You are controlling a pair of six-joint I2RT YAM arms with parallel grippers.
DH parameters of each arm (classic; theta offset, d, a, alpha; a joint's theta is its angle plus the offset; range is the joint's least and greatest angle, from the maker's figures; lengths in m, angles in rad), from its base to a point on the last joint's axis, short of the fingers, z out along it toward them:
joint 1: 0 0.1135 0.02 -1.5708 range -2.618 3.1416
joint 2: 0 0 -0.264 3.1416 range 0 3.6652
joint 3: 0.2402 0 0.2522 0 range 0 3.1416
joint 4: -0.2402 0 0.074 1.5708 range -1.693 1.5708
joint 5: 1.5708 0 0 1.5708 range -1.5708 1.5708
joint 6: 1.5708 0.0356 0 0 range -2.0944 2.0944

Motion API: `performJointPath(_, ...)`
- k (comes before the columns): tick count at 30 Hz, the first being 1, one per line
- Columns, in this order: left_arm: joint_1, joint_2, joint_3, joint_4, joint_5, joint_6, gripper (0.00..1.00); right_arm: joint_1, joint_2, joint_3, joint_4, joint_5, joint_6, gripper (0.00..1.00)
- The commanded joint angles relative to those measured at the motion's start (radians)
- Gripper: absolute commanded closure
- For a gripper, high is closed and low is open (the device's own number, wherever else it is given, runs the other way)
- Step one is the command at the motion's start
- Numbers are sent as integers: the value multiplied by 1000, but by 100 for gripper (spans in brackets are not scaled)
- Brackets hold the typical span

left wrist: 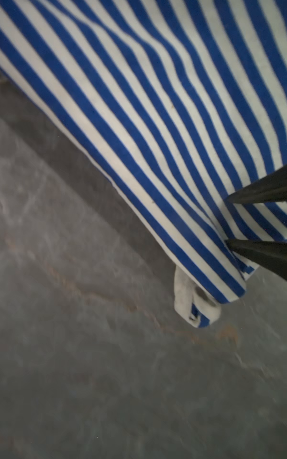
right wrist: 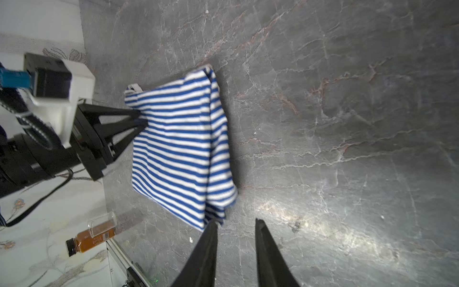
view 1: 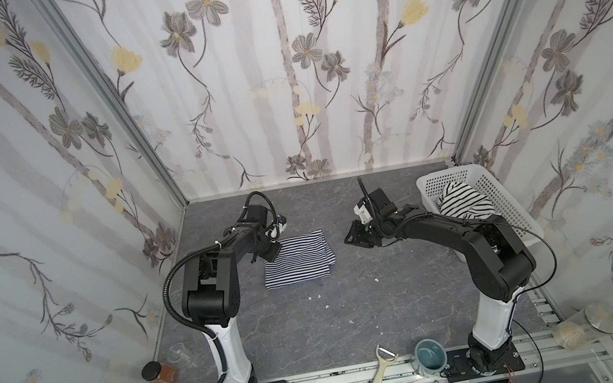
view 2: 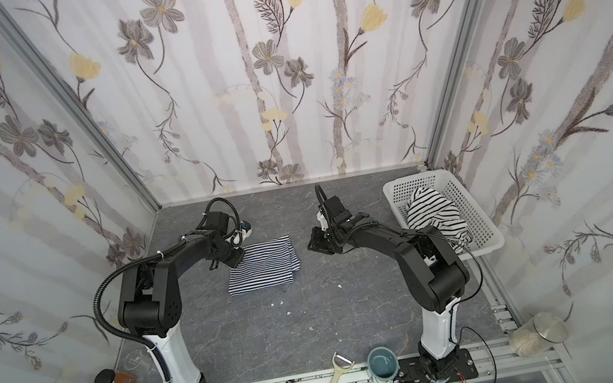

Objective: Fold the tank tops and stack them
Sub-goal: 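Drag the folded tank top with the left gripper toward the nearby side wall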

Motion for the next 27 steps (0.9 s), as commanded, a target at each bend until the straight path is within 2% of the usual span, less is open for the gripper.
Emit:
performJointPath(1, -4, -34, 46, -16, -33, -10, 71, 6, -29, -21, 25, 7, 9, 71)
performJointPath(5, -63, -104, 83, -16, 132, -118, 68, 5, -68, -56, 29, 34, 7, 71)
performJointPath(9, -156, -75, 127, -14, 221, -206, 67, 4, -91, -85, 31, 47, 7, 70)
performJointPath(13, -240, 11, 186, -12, 199, -253, 66, 5, -121, -116, 39, 62, 7, 69)
performJointPath(17, -287, 90, 228, -7, 191, -274, 66, -1, -153, -156, 56, 82, 18, 67)
performJointPath(23, -309, 164, 238, -1, 148, -279, 66, -2, -164, -203, 99, 68, 36, 67)
performJointPath(27, -307, 152, 193, 1, 117, -266, 66, -1, -168, -214, 108, 64, 38, 67)
